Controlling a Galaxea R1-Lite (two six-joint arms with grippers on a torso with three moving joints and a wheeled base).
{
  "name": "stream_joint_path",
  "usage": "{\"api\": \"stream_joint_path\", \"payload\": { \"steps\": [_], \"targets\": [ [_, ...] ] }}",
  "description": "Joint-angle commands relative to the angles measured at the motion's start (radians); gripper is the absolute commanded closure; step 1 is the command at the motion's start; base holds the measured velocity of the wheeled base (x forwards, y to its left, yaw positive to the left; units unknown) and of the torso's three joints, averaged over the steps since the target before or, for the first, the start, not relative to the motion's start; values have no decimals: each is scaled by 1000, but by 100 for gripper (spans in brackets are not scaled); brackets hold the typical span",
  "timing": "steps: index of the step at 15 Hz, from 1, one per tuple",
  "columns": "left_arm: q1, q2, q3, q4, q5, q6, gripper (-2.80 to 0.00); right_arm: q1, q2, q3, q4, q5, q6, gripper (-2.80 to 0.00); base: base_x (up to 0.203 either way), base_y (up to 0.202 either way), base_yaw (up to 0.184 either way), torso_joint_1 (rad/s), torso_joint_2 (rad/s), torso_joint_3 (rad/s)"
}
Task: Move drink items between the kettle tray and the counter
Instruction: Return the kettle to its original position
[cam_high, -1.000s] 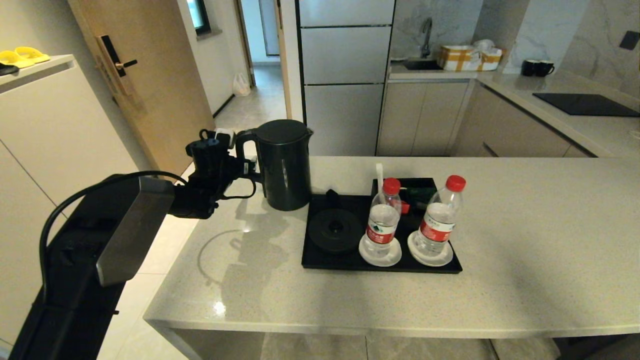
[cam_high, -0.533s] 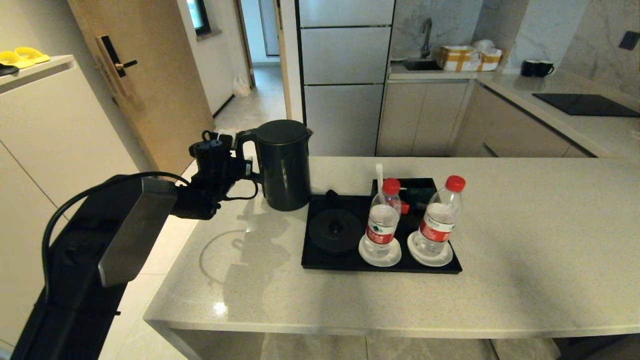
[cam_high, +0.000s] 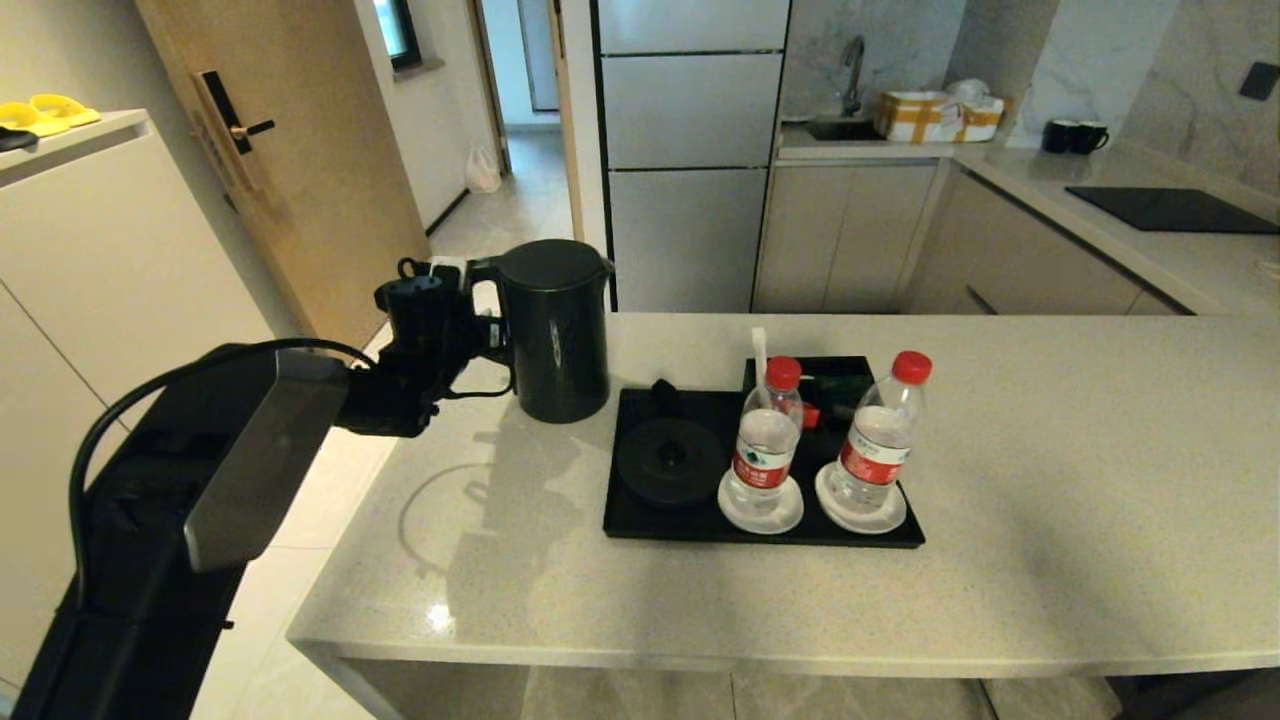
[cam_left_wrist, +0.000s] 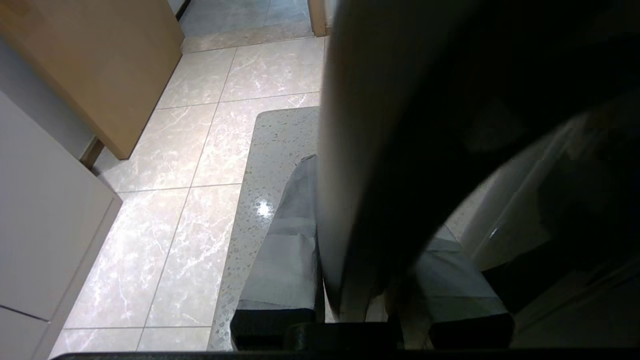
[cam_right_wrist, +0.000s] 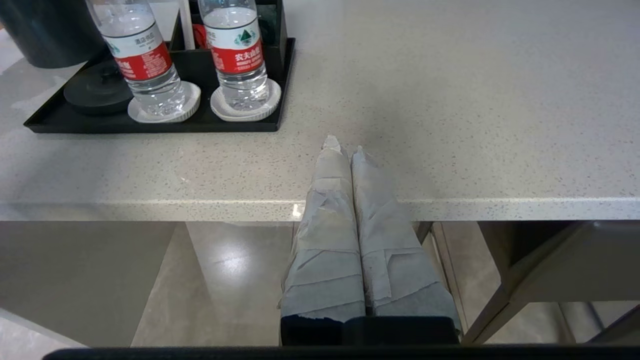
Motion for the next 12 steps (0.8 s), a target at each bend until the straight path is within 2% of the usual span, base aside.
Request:
{"api": "stream_joint_path", "payload": {
  "steps": [1, 9, 12],
  "targets": [
    [-5, -24, 20, -9, 1, 0, 0, 1, -2, 1, 0, 0, 0, 0, 0, 0, 0, 0, 0, 0],
    [-26, -133, 108, 6, -1, -106, 0, 1, -2, 1, 0, 0, 0, 0, 0, 0, 0, 0, 0, 0],
    [-42, -162, 141, 5, -1, -122, 0, 1, -2, 0, 0, 2, 0, 0, 0, 0, 0, 0, 0, 0]
  ]
}}
